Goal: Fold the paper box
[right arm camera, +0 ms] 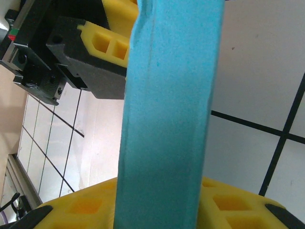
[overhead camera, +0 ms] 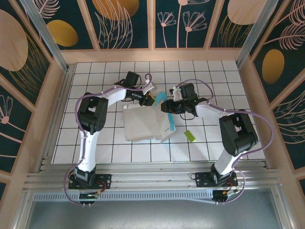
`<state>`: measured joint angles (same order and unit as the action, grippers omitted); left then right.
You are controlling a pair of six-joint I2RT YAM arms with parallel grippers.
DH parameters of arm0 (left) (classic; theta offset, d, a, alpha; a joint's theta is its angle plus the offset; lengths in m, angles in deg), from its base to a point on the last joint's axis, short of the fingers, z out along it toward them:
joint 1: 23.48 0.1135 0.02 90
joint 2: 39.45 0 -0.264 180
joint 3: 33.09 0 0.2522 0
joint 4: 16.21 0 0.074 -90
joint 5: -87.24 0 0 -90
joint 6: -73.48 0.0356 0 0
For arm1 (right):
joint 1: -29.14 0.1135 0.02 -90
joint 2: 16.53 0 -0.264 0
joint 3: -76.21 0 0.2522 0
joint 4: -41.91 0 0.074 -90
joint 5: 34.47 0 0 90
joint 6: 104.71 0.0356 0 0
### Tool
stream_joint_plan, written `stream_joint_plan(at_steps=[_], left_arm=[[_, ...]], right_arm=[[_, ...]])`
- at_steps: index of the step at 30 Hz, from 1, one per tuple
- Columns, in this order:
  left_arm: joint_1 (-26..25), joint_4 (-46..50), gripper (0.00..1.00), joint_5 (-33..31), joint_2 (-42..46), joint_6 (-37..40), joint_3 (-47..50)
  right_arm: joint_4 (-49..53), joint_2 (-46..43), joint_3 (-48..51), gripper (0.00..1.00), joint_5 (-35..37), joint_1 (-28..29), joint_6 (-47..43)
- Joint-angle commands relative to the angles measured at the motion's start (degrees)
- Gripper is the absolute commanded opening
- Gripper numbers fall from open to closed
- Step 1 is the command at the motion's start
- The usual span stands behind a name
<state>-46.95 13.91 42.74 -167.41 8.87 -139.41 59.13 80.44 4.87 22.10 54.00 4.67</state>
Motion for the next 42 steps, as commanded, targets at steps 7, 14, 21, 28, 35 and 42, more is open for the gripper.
stream_joint_plan(at_steps=[7, 14, 21, 28, 35, 42], left_arm=[[-1.67, -2.12, 0.28, -0.41, -2.83, -0.01, -3.92], [-1.76, -1.68, 0.11, 0.16, -3.29, 0.19, -4.57], [-2.59, -4.87, 0.18, -3.74, -1.74, -0.63, -1.98], [-2.86, -7.96, 0.04, -3.17, -1.40, -2.36, -1.56], [-3.26, -11.23, 0.06, -4.68, 0.41, -3.35, 1.62], [-3.26, -19.27, 0.03, -8.22, 3.87, -6.24, 6.99]], right_arm=[[-2.13, 0.67, -0.23, 0.37, -2.43, 0.69, -1.97], [-2.10, 0.50, -0.15, 0.37, -2.34, 0.74, -1.80], [-1.88, 0.42, -0.54, 0.37, -2.43, 0.74, -1.88], [-1.51, 0.62, -0.84, 0.37, -2.44, 0.86, -1.88], [-0.86, -0.26, -1.72, 0.42, -0.93, 0.90, -1.36], [0.03, -4.79, -3.70, 0.65, 4.02, 0.84, -0.60]])
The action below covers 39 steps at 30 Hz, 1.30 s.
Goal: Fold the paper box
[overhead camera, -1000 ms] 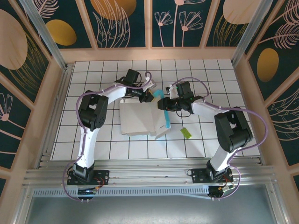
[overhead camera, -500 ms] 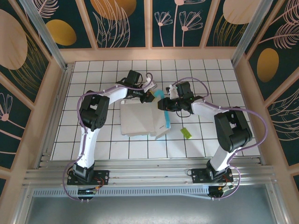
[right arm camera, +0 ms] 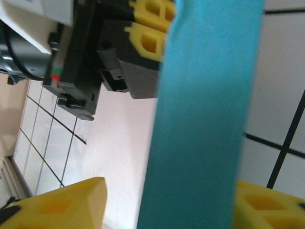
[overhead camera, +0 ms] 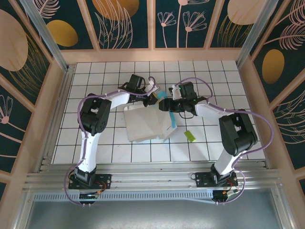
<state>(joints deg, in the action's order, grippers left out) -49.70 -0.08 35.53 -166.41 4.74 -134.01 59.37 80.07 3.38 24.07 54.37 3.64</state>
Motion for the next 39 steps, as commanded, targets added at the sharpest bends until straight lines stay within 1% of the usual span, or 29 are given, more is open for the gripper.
stream_joint_plan(at_steps=[1, 3, 7, 10, 13, 15, 17, 20, 23, 25, 28, 30, 33, 35, 39], left_arm=[[-0.58, -6.63, 0.00, -1.83, 3.22, -2.48, 2.45], [-0.68, -10.71, 0.00, -2.89, 4.27, -3.69, 4.84], [-1.00, -22.45, 0.00, -3.73, 6.51, -9.27, 10.35], [-1.96, -29.18, 0.00, -6.60, 7.38, -11.50, 13.28], [-3.58, -32.51, 0.00, -10.90, 7.38, -11.76, 14.49], [-4.63, -35.10, 0.00, -13.23, 6.96, -12.61, 15.34], [-5.40, -37.79, 0.00, -14.40, 6.45, -14.16, 16.07], [-6.51, -40.25, 0.00, -16.47, 6.25, -14.78, 16.94], [-6.69, -39.89, 0.00, -15.72, 6.27, -14.58, 16.93], [-6.74, -38.71, 0.00, -15.20, 6.30, -13.69, 16.60], [-6.74, -36.93, 0.00, -15.08, 6.28, -11.93, 15.99], [-6.68, -35.43, 0.02, -15.34, 5.89, -10.76, 15.15], [-6.72, -33.38, 0.08, -15.23, 5.02, -9.80, 13.33], [-6.74, -33.13, 0.16, -15.17, 4.71, -9.54, 12.82], [-6.66, -33.59, 0.25, -15.60, 5.46, -9.31, 12.88]], right_arm=[[-0.58, -5.44, -2.26, 0.68, 2.85, 0.29, 0.78], [-1.57, -7.52, -1.93, 0.72, 3.91, -0.08, 1.93], [-4.69, -12.15, -0.16, 0.80, 5.04, -2.30, 6.00], [-7.05, -15.56, 2.11, 0.81, 6.37, -4.89, 9.08], [-7.83, -18.38, 4.70, 0.82, 8.15, -8.27, 11.27], [-7.17, -19.03, 5.92, 0.82, 7.86, -10.76, 12.18], [-7.37, -18.59, 6.66, 0.79, 3.86, -12.83, 11.83], [-7.02, -15.46, 6.23, 0.73, -4.66, -14.57, 10.04], [-2.58, -11.35, 3.89, 0.67, -10.02, -14.54, 5.35], [-1.34, -8.90, 3.30, 0.64, -12.92, -14.51, 3.57], [-3.06, -7.14, 4.48, 0.53, -13.16, -14.30, 4.47], [-5.34, -6.77, 5.81, 0.48, -13.54, -13.88, 5.28], [-6.46, -6.12, 6.80, 0.46, -13.05, -13.00, 5.02], [-5.33, -5.60, 6.52, 0.46, -12.14, -12.55, 4.02], [-3.51, -5.27, 5.74, 0.46, -10.34, -12.21, 2.42]])
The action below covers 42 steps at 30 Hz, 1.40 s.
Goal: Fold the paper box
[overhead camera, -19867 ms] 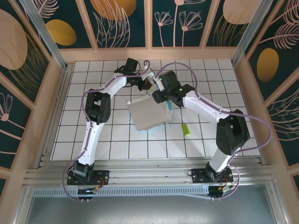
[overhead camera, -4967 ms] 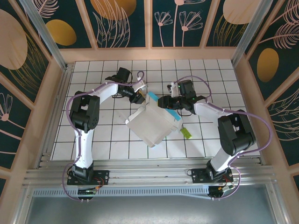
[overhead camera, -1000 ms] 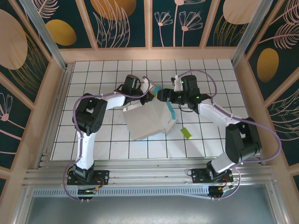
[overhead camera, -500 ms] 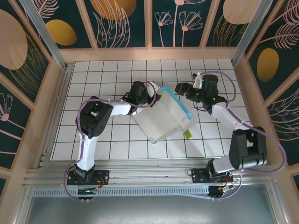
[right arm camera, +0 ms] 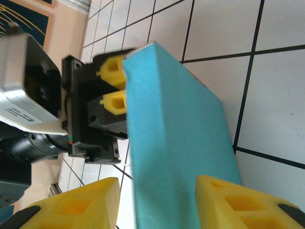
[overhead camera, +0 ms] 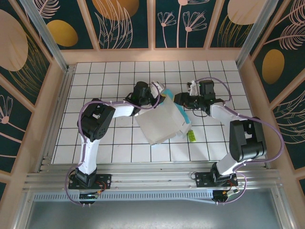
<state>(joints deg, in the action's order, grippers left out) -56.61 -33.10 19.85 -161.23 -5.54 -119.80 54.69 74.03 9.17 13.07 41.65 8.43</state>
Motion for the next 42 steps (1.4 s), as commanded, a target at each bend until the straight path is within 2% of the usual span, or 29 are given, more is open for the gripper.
stream_joint_plan(at_steps=[1, 5, 10, 13, 17, 20, 23, 26, 28, 30, 32, 35, 42], left_arm=[[0.25, -0.67, 0.27, -0.04, 0.69, 0.89, -1.17], [0.19, -2.71, 0.38, -0.52, 3.67, -0.01, 1.08], [0.26, -7.51, 0.45, -1.53, 10.14, -2.87, 7.64], [0.25, -12.04, 0.52, -5.57, 15.34, -7.26, 12.83], [0.86, -12.97, 0.51, -14.55, 21.62, -20.06, 15.80], [1.82, -2.81, 0.51, -18.93, 23.25, -33.58, 11.94], [3.37, 13.15, 0.49, -16.02, 21.07, -42.05, 3.52], [6.35, 25.93, 0.47, -7.07, 16.24, -46.01, -4.86], [8.82, 27.28, 0.46, 0.55, 13.89, -48.97, -5.98], [10.79, 23.64, 0.45, 7.32, 12.82, -51.98, -3.89], [11.41, 22.12, 0.45, 11.75, 12.43, -51.87, -2.73], [11.42, 23.92, 0.45, 11.90, 13.54, -48.95, -2.11], [11.42, 27.23, 0.46, 1.57, 20.95, -42.15, 0.91]], right_arm=[[1.32, 0.81, -0.12, 0.46, 1.07, 0.50, -2.61], [2.18, 1.34, -1.00, 0.44, 2.43, 1.06, -3.76], [4.73, 2.73, -2.69, 0.43, 4.44, 2.91, -6.02], [5.98, 3.04, -3.67, 0.41, 6.23, 4.62, -7.81], [8.72, 3.42, -5.66, 0.40, 10.78, 7.52, -11.99], [11.71, 4.13, -7.97, 0.39, 14.90, 9.84, -15.72], [14.23, 5.13, -10.35, 0.38, 17.48, 12.01, -18.84], [15.49, 5.70, -11.87, 0.38, 19.33, 13.99, -21.49], [16.20, 5.89, -12.66, 0.38, 20.94, 15.25, -23.25], [16.83, 6.00, -13.58, 0.38, 23.33, 16.62, -25.45], [17.46, 6.26, -14.62, 0.38, 26.16, 17.98, -27.32], [19.01, 6.95, -16.34, 0.36, 30.27, 19.94, -30.13], [23.27, 9.33, -20.63, 0.33, 38.32, 24.74, -39.10]])
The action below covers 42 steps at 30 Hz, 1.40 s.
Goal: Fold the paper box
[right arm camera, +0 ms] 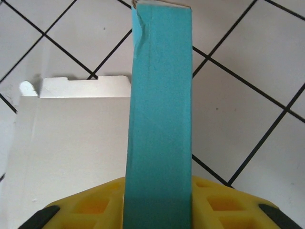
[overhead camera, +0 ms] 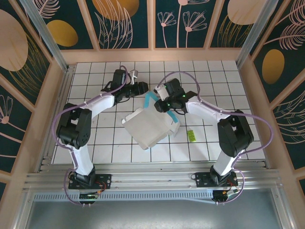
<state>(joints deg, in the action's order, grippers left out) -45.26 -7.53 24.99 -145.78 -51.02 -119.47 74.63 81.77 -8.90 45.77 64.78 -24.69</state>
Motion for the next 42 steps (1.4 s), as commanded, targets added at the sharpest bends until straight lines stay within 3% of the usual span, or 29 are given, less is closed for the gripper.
stream_joint_plan(at_steps=[1, 10, 14, 18, 23, 27, 42], left_arm=[[0.07, 2.05, 0.46, -5.44, 6.49, 3.91, 0.88], [0.12, 3.32, 0.47, -28.04, 19.54, 5.04, 7.98], [0.13, 2.39, 0.47, -34.50, 25.14, 3.47, 12.31], [0.25, 0.81, 0.47, -37.77, 29.30, 1.79, 16.22], [0.33, -0.02, 0.48, -39.04, 30.78, 1.19, 19.25], [0.32, 0.71, 0.48, -38.18, 29.11, 0.61, 18.68], [0.42, 1.69, 0.49, -32.61, 24.12, 0.18, 14.97]], right_arm=[[3.97, 2.06, -3.19, 0.33, 6.76, 2.12, -7.31], [5.75, 5.61, -8.16, 0.30, 21.53, 7.72, -28.32], [2.93, 6.97, -9.81, 0.28, 27.20, 9.07, -39.33], [-6.00, 6.83, -7.26, 0.28, 32.17, 9.63, -51.66], [-27.42, 6.64, 2.06, 0.27, 35.91, 9.71, -66.89], [-30.48, 7.07, 5.08, 0.30, 33.79, 9.71, -65.39], [-31.40, 3.41, 3.68, 0.61, 31.69, 10.37, -58.98]])
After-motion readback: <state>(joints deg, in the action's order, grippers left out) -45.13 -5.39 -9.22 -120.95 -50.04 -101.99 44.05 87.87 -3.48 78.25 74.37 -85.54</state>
